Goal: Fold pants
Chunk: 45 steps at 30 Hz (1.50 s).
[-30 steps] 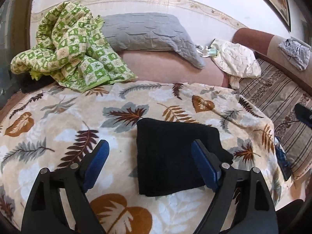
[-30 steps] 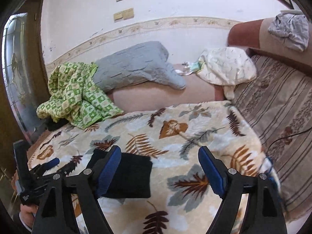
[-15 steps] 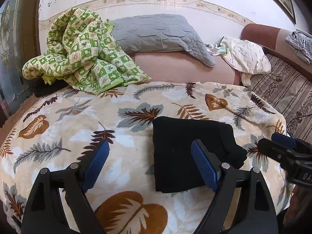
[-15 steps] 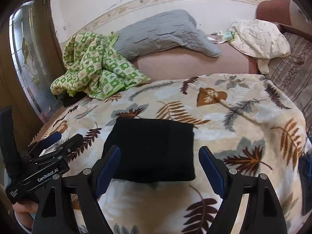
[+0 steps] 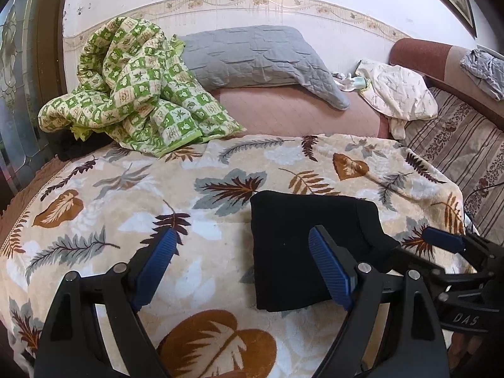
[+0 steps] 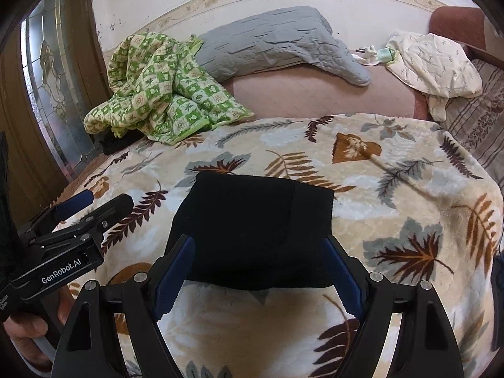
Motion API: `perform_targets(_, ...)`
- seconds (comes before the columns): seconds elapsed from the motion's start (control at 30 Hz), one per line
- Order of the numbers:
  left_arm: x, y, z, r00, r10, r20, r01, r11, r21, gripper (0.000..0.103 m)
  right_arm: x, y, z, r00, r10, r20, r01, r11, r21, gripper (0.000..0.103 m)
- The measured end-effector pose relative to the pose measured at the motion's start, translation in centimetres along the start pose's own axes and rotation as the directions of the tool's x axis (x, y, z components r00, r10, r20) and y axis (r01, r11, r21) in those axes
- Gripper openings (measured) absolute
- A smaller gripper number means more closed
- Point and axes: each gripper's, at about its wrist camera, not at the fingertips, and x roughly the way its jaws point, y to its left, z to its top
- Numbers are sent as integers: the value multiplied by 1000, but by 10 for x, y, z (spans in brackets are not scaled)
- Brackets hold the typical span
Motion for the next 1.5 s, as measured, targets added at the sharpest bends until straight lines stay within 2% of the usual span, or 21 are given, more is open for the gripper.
perform_targets(0.7, 16, -7, -8, 999, 44, -32, -43, 999, 5, 87, 16, -5, -4, 1000, -17, 14, 17, 999, -48, 83)
perform_targets(1.2, 16, -6, -8, 999, 34, -25, -34, 999, 1, 87, 23, -13, -7, 1000, -11, 2, 11, 1000, -22, 83)
perform_targets(1.5, 14, -2, -8, 1000, -15, -22, 14, 1000, -27, 87, 21, -15, -7, 1000, -9, 1, 9, 1000, -15, 83)
